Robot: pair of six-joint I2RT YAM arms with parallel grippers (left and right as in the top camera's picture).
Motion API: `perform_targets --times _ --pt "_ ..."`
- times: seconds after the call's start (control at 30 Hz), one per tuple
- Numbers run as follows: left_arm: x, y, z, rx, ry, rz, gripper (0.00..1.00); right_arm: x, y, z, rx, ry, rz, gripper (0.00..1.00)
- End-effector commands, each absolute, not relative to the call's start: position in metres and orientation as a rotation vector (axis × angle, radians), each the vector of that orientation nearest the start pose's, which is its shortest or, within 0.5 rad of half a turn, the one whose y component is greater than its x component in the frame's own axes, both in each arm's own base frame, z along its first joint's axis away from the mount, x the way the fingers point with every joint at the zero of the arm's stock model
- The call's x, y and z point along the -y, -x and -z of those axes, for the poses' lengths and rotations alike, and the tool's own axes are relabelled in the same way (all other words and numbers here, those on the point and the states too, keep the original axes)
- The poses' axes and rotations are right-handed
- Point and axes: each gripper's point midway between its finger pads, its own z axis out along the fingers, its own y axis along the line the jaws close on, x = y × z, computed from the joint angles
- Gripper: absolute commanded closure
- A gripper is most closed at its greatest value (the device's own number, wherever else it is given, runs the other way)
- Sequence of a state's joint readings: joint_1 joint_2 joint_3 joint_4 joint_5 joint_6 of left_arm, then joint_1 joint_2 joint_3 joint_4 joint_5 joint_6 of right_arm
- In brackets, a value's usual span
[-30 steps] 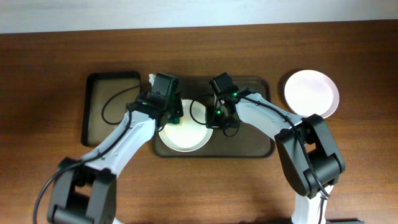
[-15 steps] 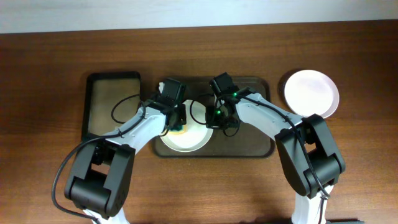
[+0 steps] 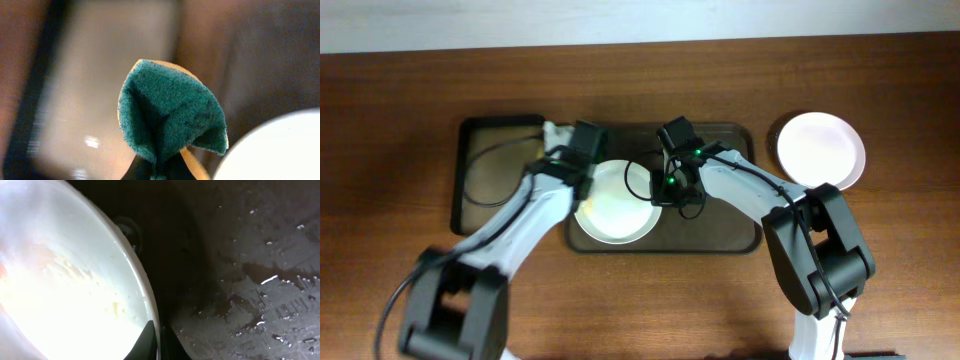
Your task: Clean dirty plates on tray and stack at the side
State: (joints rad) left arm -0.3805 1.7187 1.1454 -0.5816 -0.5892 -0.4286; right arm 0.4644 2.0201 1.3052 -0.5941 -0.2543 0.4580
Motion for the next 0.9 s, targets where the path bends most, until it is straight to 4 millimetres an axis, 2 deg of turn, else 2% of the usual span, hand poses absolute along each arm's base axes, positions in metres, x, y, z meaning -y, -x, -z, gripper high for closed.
perform_targets --times 0.0,0.1,0.23,0.33,0.4,0.57,0.6,0.73,0.8,0.83,0.87 --pt "0.030 -0.396 -0.156 -2.305 0.406 -0.439 1.00 -0.210 -0.353 0.008 -2.999 0.154 -0.407 0.96" --pt "0.009 -0.398 -0.151 -2.346 0.489 -0.342 1.00 -0.216 -0.364 -0.023 -2.936 0.162 -0.440 0.96" --pt "-0.012 -0.401 -0.118 -2.462 0.592 -0.184 1.00 -0.218 -0.372 -0.067 -2.863 0.168 -0.460 0.96" --pt "-0.039 -0.402 -0.092 -2.505 0.685 -0.192 1.00 -0.216 -0.373 -0.093 -2.814 0.166 -0.459 0.96" --pt "-0.046 -0.405 -0.073 -2.543 0.716 -0.157 1.00 -0.214 -0.372 -0.102 -2.796 0.166 -0.455 0.96" --pt "-0.039 -0.409 -0.031 -2.640 0.747 0.033 0.99 -0.207 -0.368 -0.106 -2.794 0.203 -0.396 0.96" --pt "-0.037 -0.409 -0.027 -2.649 0.747 0.045 0.94 -0.203 -0.368 -0.105 -2.796 0.197 -0.355 0.96" --pt "-0.036 -0.412 -0.026 -2.641 0.743 0.051 0.30 -0.190 -0.366 -0.109 -2.778 0.228 -0.182 0.96" --pt "-0.037 -0.412 -0.026 -2.641 0.744 0.051 0.04 -0.180 -0.368 -0.119 -2.754 0.225 -0.059 0.96" --pt "-0.037 -0.412 -0.026 -2.641 0.744 0.050 0.00 -0.176 -0.370 -0.126 -2.740 0.227 0.004 0.96" --pt "-0.037 -0.412 -0.026 -2.641 0.744 0.051 0.00 -0.171 -0.371 -0.137 -2.716 0.244 0.089 0.96"
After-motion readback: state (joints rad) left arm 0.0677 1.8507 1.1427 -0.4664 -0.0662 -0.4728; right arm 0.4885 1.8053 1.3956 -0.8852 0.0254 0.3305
